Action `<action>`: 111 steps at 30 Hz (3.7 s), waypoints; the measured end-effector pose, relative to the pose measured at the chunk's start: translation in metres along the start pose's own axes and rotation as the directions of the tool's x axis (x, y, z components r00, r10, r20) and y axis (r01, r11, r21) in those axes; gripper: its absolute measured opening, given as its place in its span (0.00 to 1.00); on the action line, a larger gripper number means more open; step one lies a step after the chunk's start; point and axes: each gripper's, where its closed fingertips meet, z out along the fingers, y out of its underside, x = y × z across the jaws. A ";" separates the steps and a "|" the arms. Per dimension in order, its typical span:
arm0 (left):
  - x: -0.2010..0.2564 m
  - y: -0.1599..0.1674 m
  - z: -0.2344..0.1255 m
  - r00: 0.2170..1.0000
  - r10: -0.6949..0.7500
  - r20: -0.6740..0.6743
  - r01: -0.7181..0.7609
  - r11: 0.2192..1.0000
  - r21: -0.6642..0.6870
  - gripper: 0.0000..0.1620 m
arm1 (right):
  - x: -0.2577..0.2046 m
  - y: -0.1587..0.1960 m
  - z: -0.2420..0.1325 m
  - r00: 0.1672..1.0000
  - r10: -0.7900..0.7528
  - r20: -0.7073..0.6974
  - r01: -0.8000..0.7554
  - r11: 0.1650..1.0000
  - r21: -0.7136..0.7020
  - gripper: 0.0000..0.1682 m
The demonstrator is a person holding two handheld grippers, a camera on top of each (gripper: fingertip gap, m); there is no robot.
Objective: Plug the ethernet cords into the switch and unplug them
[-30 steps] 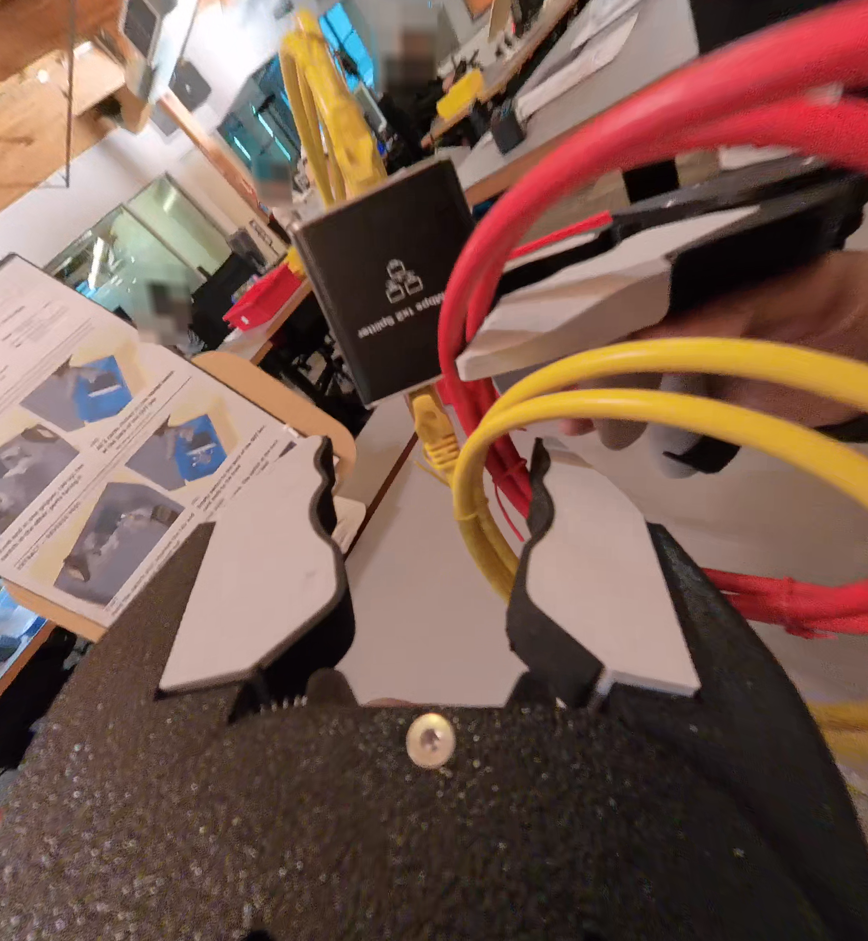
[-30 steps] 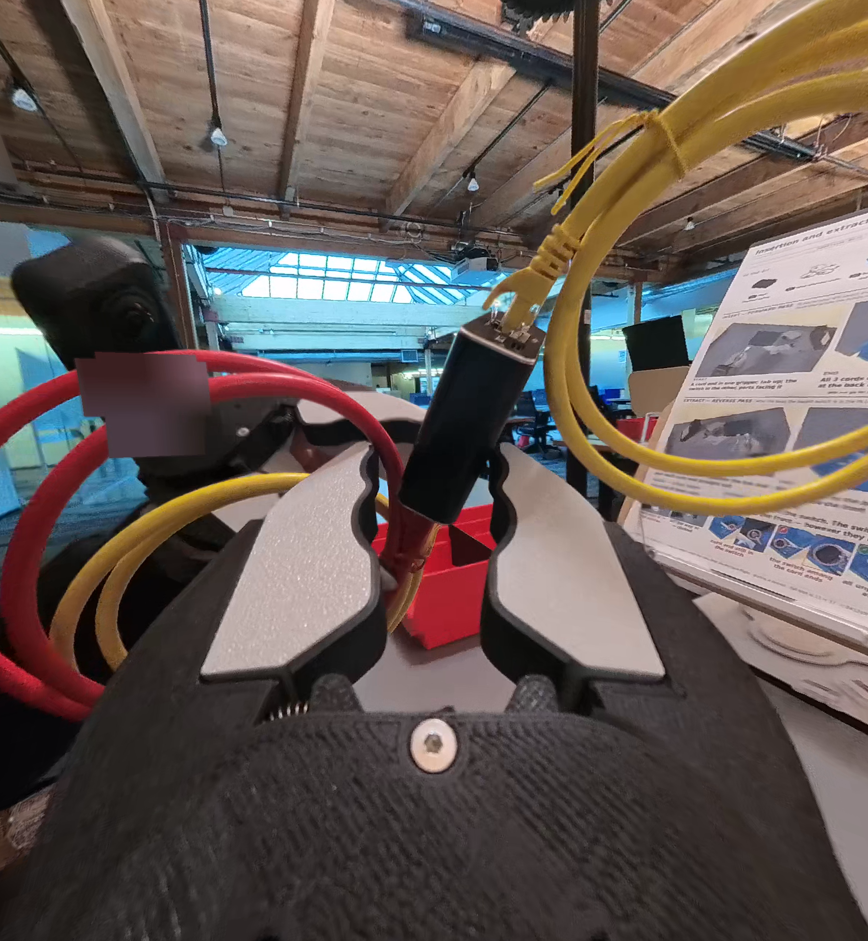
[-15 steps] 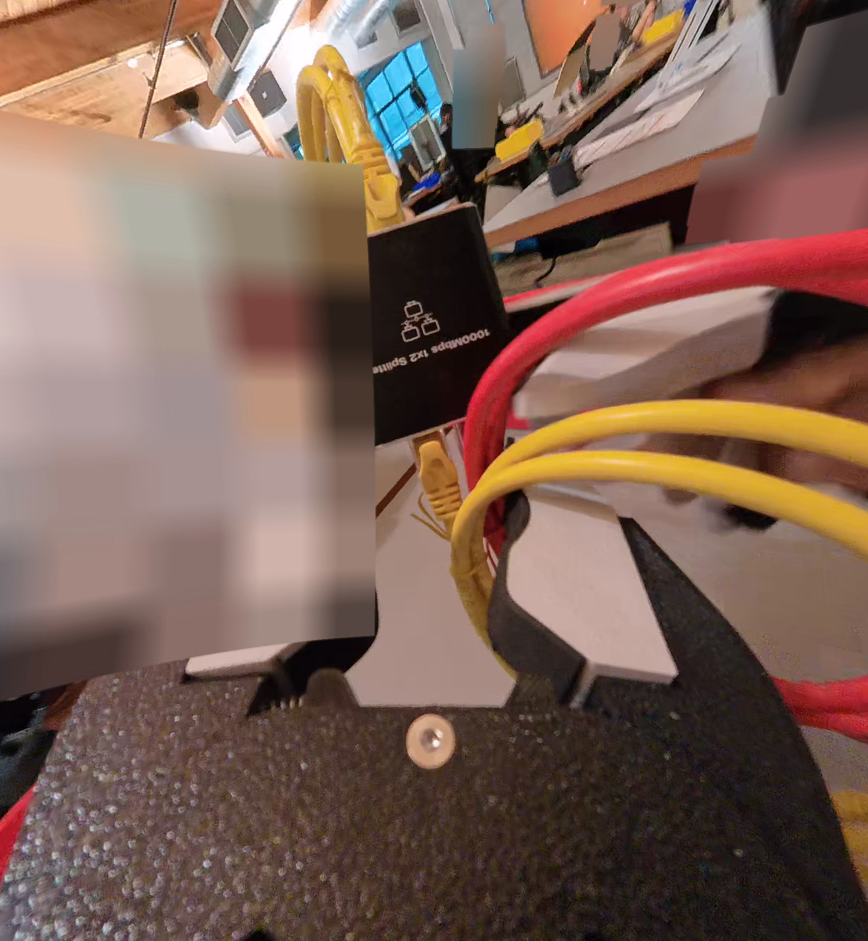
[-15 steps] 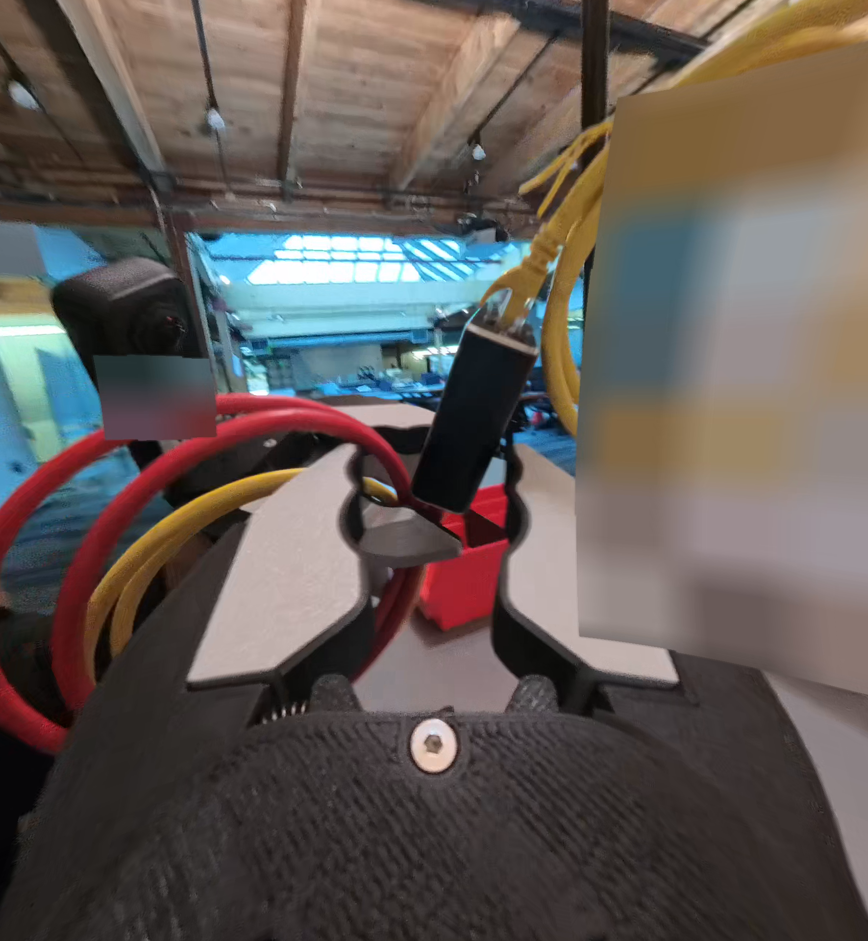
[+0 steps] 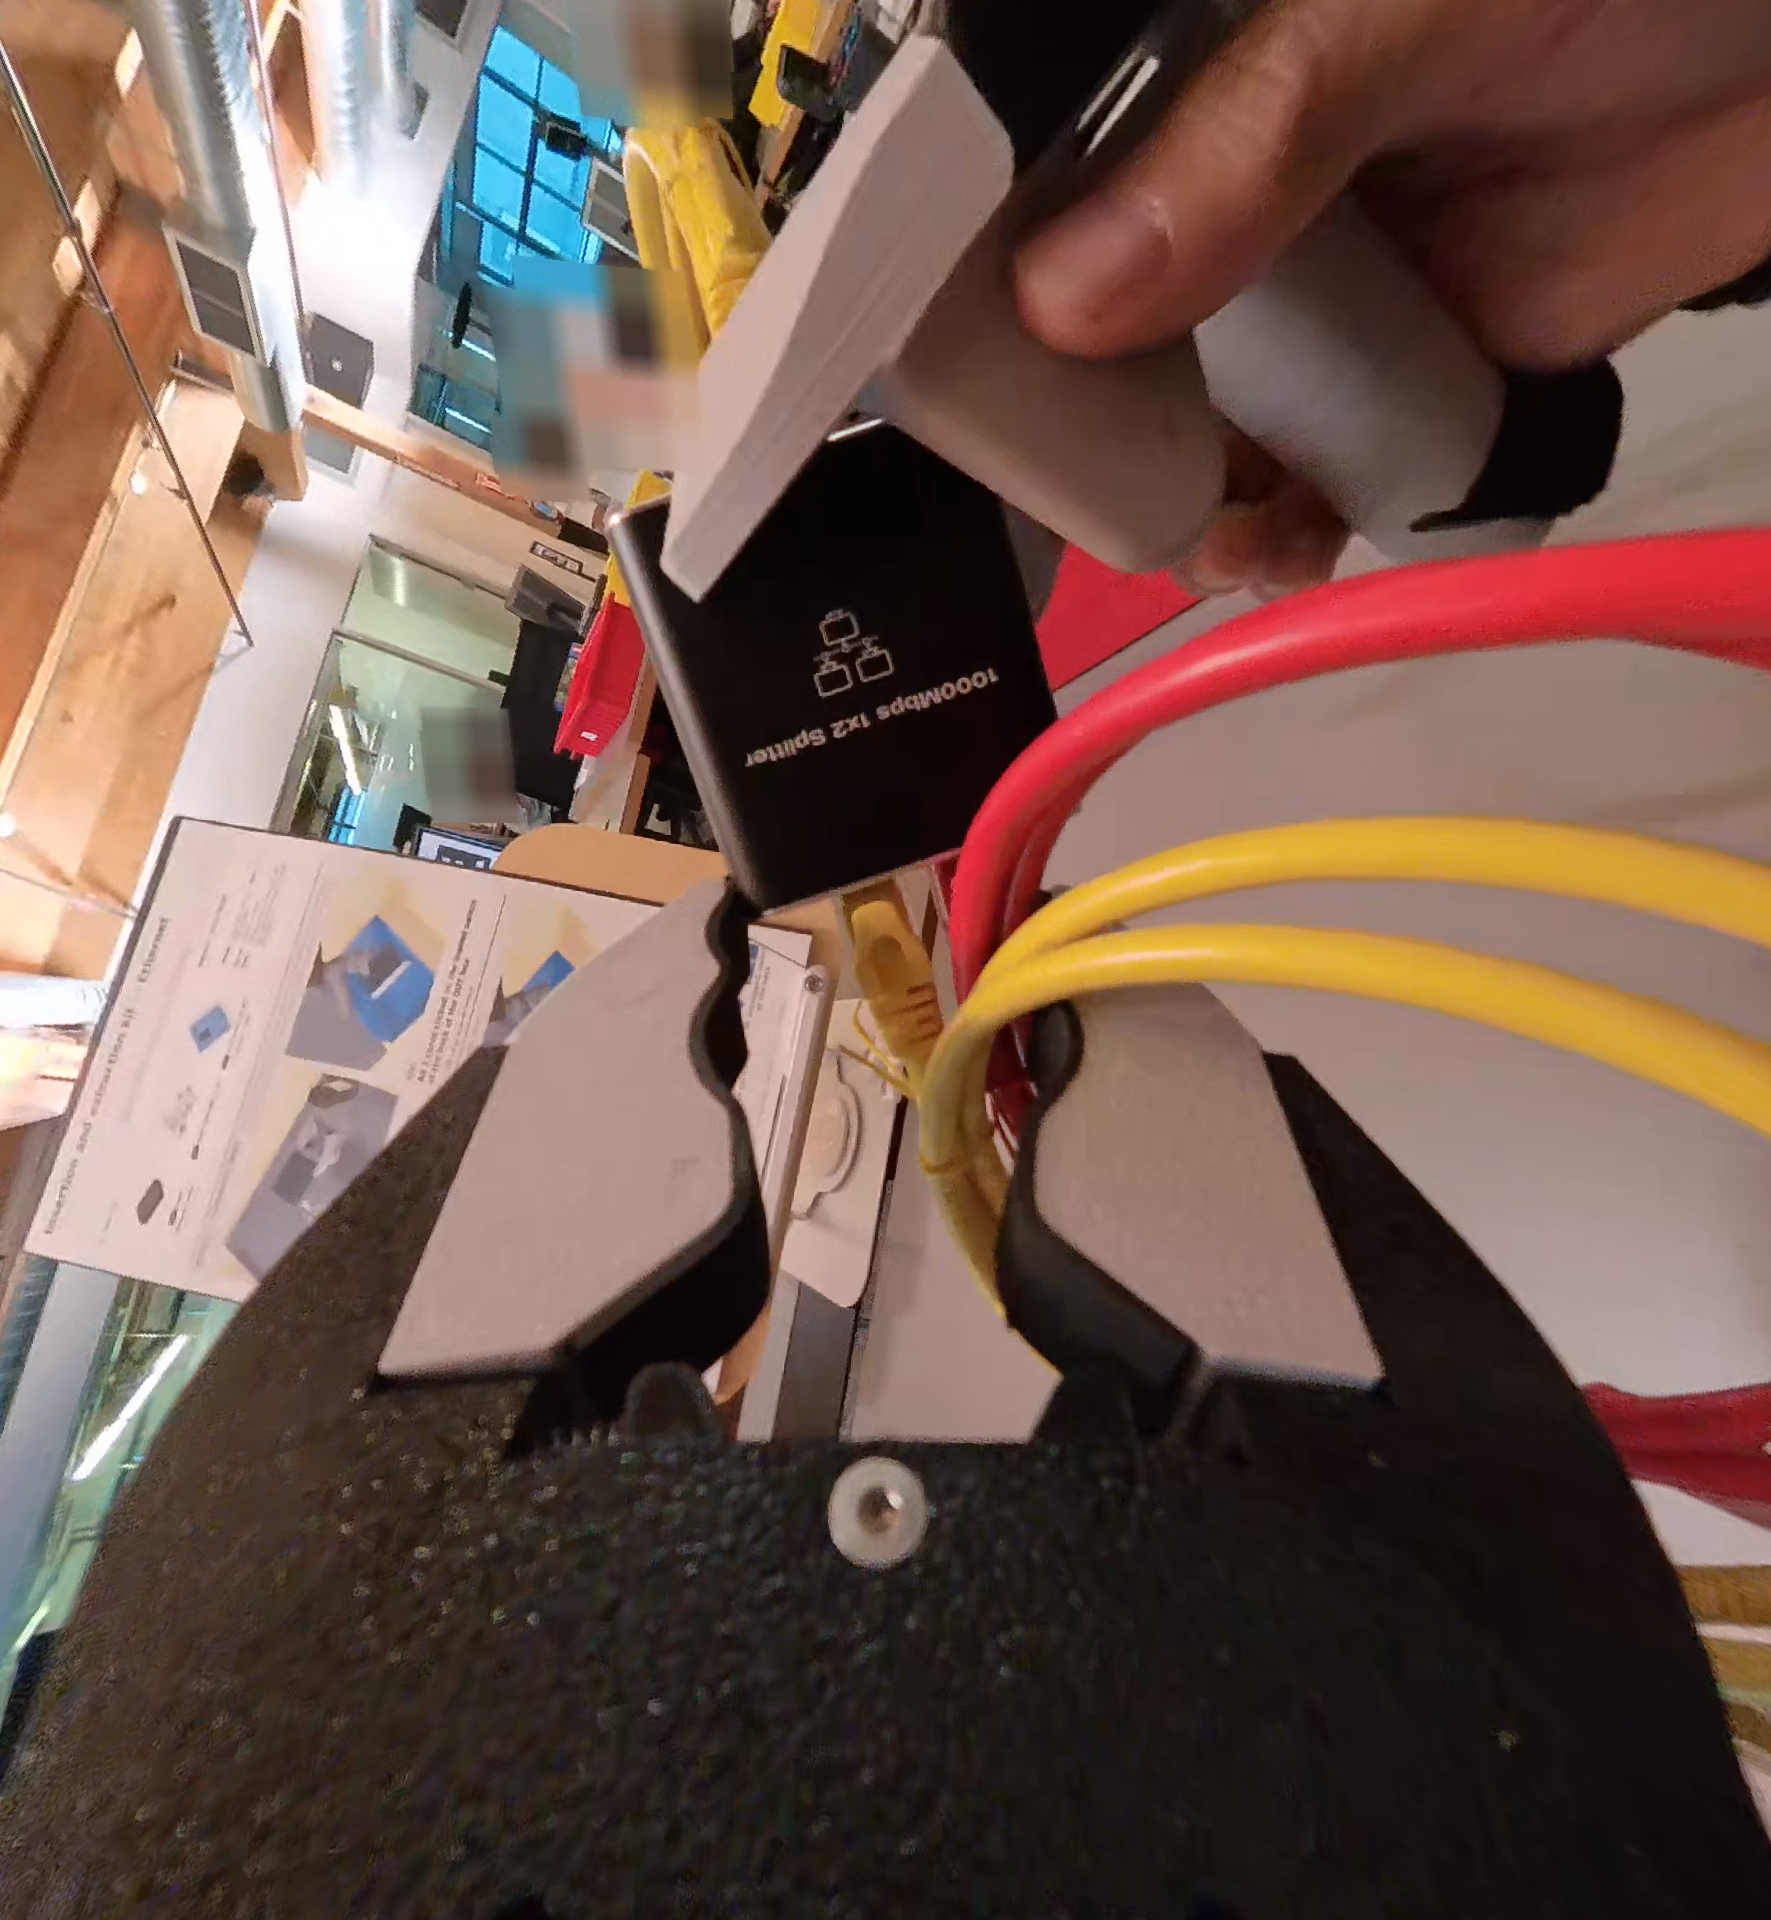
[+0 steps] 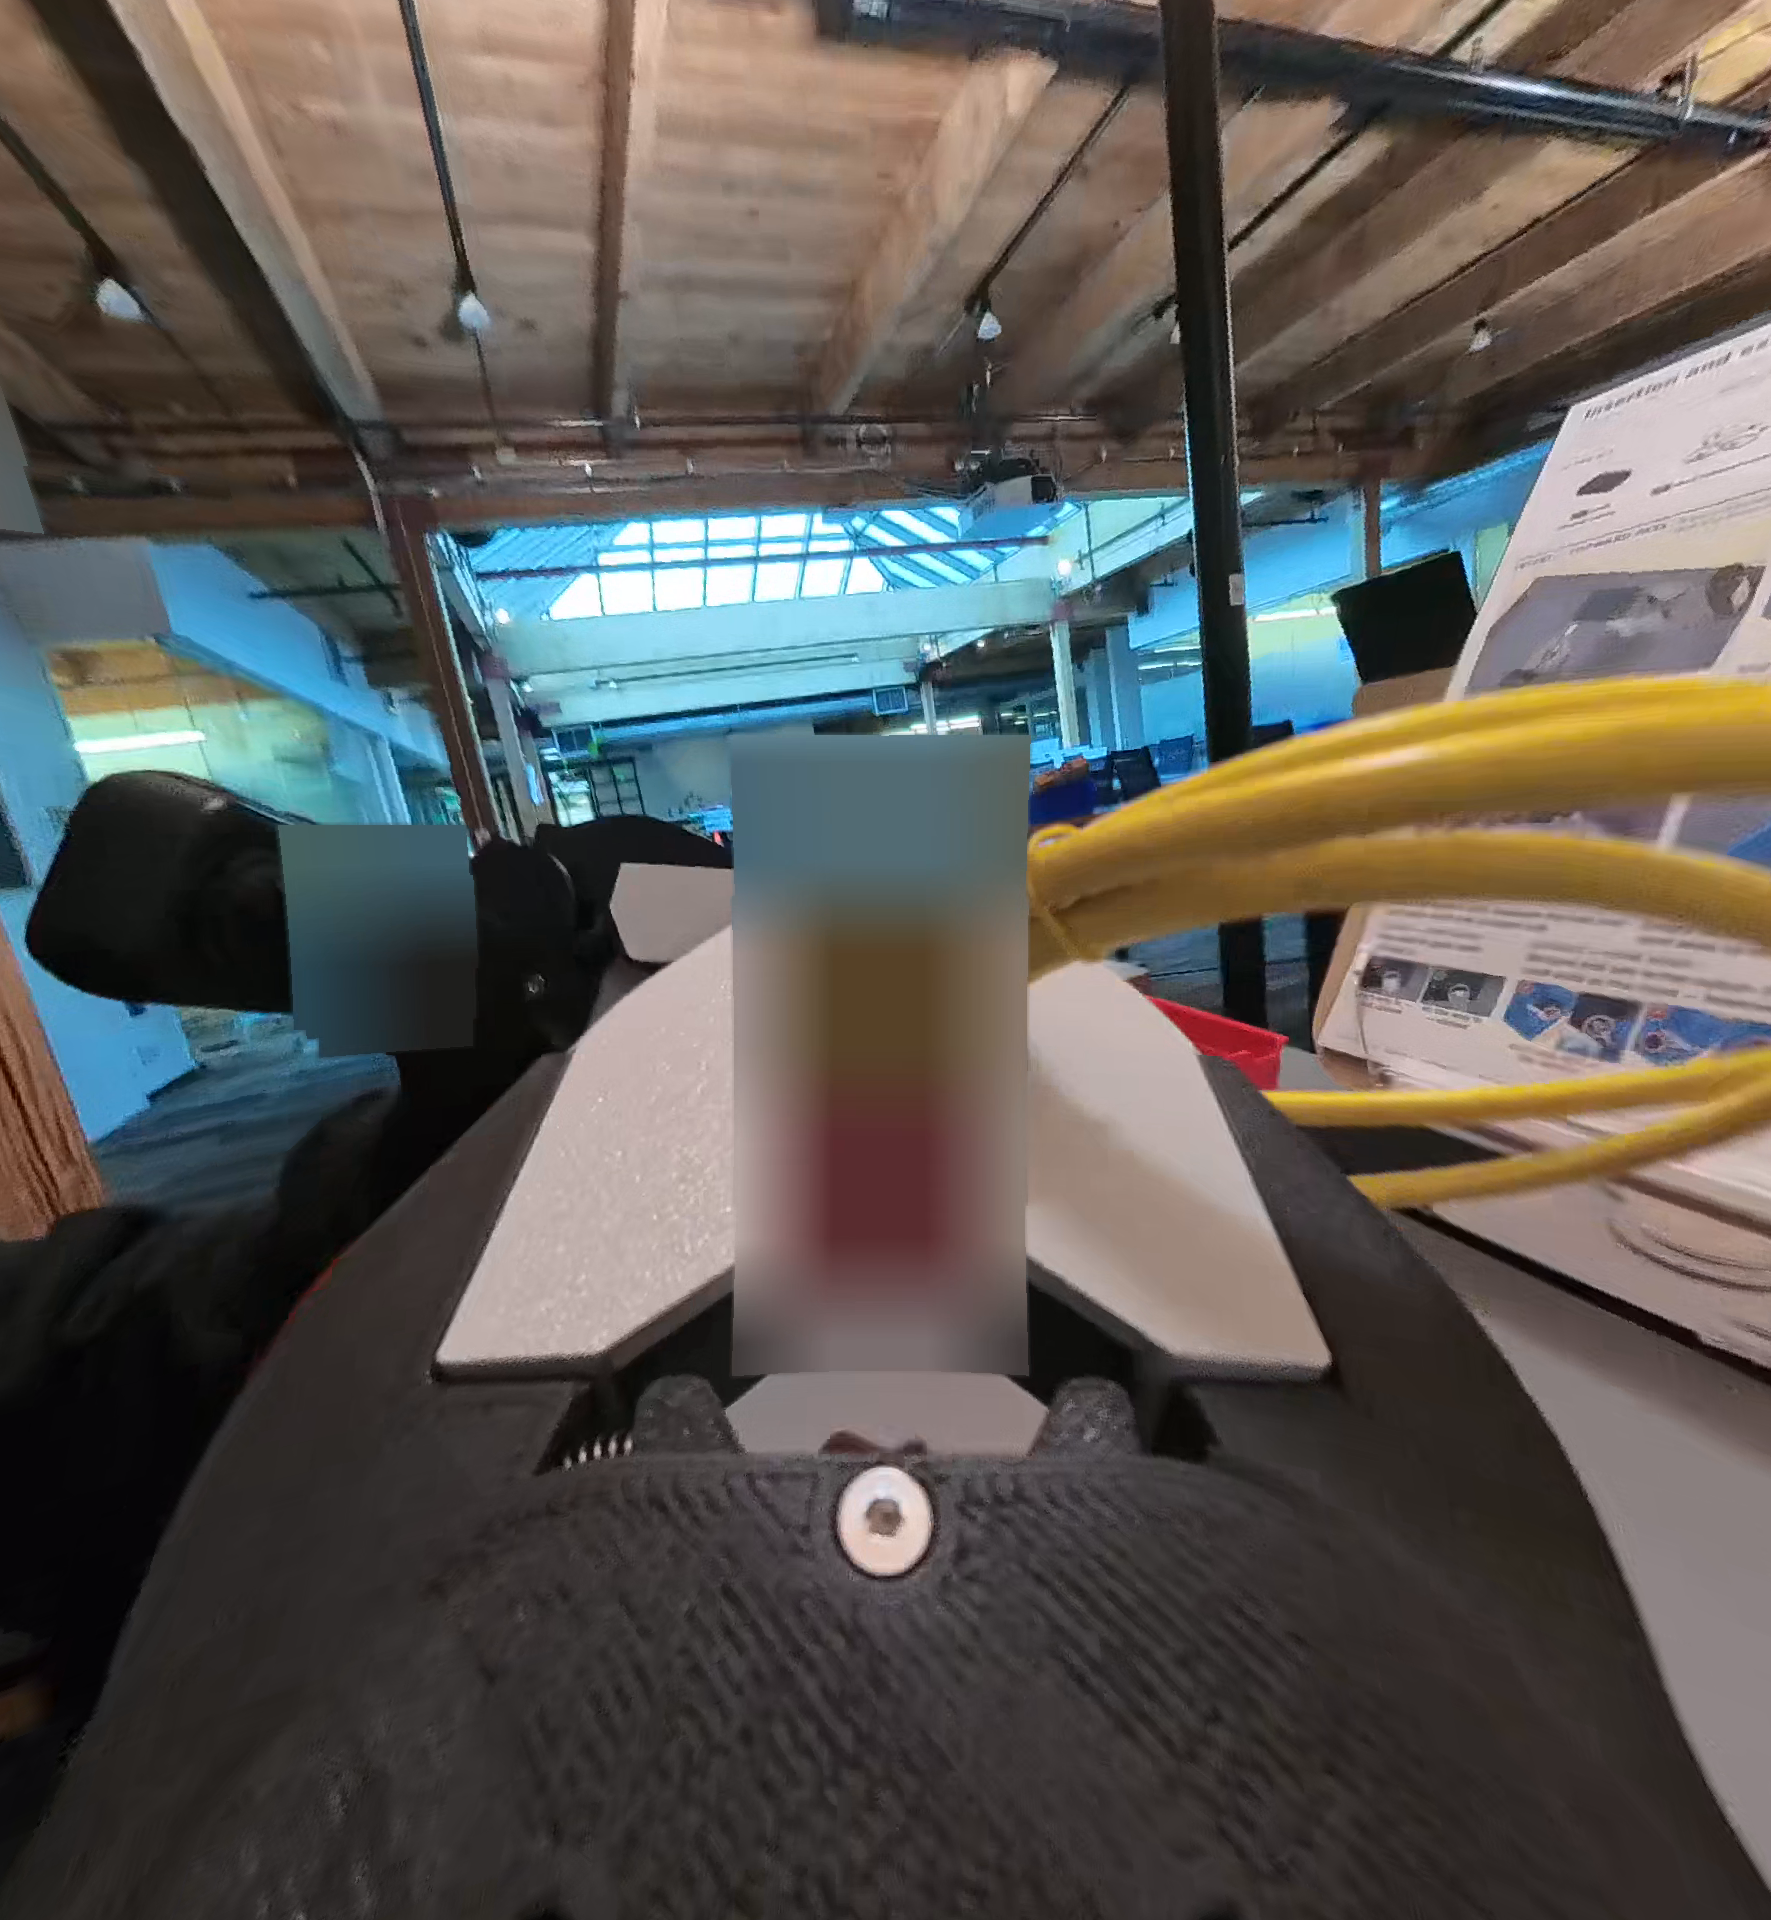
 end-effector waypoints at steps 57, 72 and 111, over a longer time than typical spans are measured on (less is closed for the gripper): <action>0.002 -0.028 0.072 0.923 -0.381 0.045 0.336 0.858 0.389 0.39 | 0.067 0.001 -0.030 0.902 0.431 0.022 -0.427 0.882 0.198 0.18; -0.080 0.036 0.040 0.891 -0.150 0.427 -0.013 0.934 0.356 0.39 | 0.081 0.009 0.042 0.945 0.326 -0.031 -0.326 0.945 0.028 0.24; -0.092 0.027 0.006 0.790 -0.022 0.613 -0.243 0.906 0.346 0.39 | 0.042 -0.023 0.068 0.976 -0.035 0.216 0.023 0.998 0.059 0.17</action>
